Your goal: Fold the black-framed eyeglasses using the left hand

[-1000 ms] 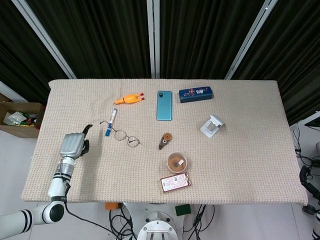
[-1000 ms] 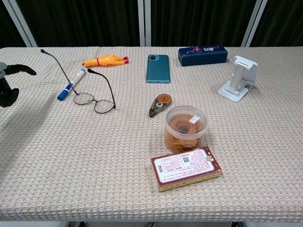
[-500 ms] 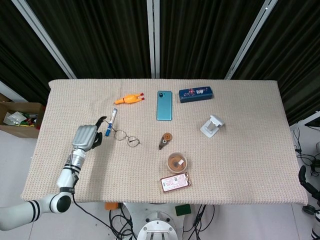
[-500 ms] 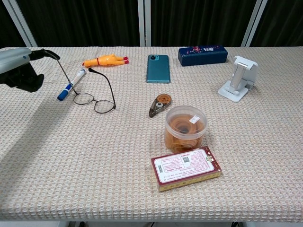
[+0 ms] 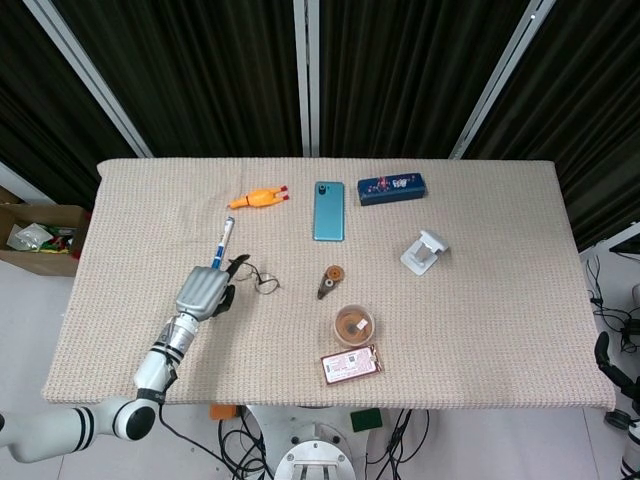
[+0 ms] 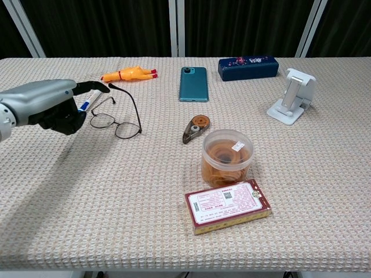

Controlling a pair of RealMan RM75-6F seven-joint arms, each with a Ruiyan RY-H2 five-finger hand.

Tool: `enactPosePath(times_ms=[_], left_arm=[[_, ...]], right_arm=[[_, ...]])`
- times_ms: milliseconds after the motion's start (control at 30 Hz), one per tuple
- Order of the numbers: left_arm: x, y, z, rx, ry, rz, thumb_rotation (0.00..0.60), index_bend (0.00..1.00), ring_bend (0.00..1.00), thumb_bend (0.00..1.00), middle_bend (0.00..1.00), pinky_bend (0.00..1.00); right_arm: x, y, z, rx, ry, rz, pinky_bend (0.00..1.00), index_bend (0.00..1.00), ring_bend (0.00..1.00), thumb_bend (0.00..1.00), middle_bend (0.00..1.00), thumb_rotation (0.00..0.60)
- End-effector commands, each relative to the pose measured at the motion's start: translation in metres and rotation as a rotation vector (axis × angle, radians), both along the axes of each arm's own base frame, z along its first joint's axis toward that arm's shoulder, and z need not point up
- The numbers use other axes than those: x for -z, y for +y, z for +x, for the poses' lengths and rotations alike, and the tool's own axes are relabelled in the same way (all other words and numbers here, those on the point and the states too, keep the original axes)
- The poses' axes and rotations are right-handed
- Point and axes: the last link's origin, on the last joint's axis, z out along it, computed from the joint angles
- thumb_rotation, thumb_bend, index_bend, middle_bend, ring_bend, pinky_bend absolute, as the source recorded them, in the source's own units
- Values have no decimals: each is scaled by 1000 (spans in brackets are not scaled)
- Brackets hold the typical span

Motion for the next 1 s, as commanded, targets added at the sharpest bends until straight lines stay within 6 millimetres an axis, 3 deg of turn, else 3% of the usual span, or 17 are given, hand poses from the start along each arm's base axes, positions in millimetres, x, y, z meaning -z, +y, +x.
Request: enactPosePath(times_ms=[33,233,367,667,833,1000], left_arm=[[8,-5,1,16,29,-11,600,104,922,635,952,956],[20,-9,-2,11,62,-49,600,104,922,635,953,956],[16,-9,0,12,39,-21,600,104,921,634,953,956],[-36,-10,1,-27,-121,198,600,103,921,633,951,956],[-57,-28,21,78,-298,252,600,103,920,634,951,954],[-51,-55,36,221,-357,170,600,103,920,633,951,954]], right_arm=[[0,0,0,-2,0,-2,0,0,0,465,0,600],[-2,0,0,-1,3,-6,0,0,0,465,0,600],[-3,0,0,-2,2,-11,0,0,0,465,0,600],[-6,0,0,-2,1,-18,0,0,0,465,0,600],[-4,0,-1,-2,-4,-13,0,0,0,465,0,600],[-2,1,-1,0,-3,-11,0,0,0,465,0,600]])
